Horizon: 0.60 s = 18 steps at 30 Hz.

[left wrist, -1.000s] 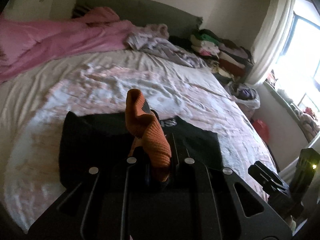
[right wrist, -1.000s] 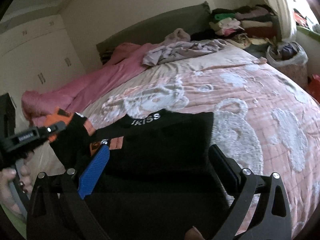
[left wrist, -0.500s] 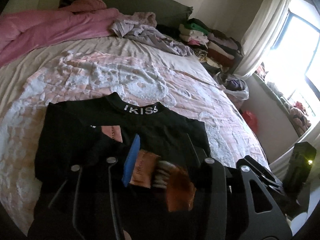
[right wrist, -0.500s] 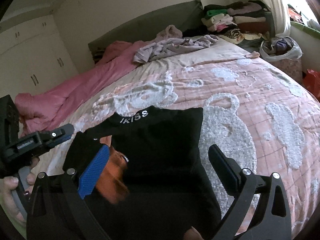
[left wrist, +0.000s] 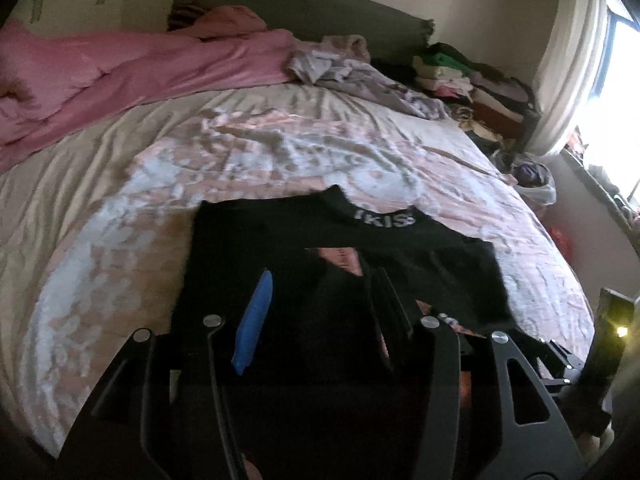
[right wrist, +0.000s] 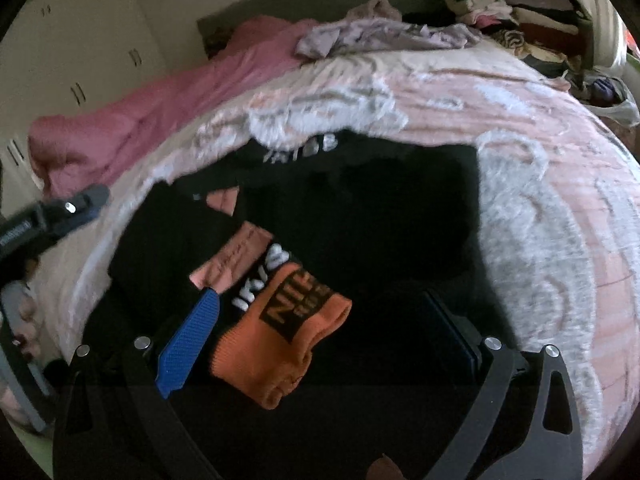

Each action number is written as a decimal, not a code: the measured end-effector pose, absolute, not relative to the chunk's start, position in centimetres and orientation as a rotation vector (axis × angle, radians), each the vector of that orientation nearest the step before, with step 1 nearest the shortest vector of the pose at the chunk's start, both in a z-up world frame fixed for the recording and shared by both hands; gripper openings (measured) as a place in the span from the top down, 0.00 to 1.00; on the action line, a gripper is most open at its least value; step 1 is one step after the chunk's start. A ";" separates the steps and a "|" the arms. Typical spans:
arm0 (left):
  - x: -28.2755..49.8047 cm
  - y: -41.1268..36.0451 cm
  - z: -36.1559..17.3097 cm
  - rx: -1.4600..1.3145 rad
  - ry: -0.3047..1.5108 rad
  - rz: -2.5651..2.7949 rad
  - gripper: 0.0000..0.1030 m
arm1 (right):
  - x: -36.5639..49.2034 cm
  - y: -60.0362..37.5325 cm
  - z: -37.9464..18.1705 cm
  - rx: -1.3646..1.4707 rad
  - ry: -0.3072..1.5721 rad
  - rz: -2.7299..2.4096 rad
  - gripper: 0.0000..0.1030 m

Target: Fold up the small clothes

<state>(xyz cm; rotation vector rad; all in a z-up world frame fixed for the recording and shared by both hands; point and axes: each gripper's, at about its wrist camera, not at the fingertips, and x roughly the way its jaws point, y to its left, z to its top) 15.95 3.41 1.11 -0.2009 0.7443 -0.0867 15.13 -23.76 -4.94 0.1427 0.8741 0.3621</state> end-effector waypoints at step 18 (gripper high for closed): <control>15.0 9.3 0.7 -0.246 0.721 0.017 0.51 | 14.5 -23.0 -2.7 0.063 0.730 0.421 0.88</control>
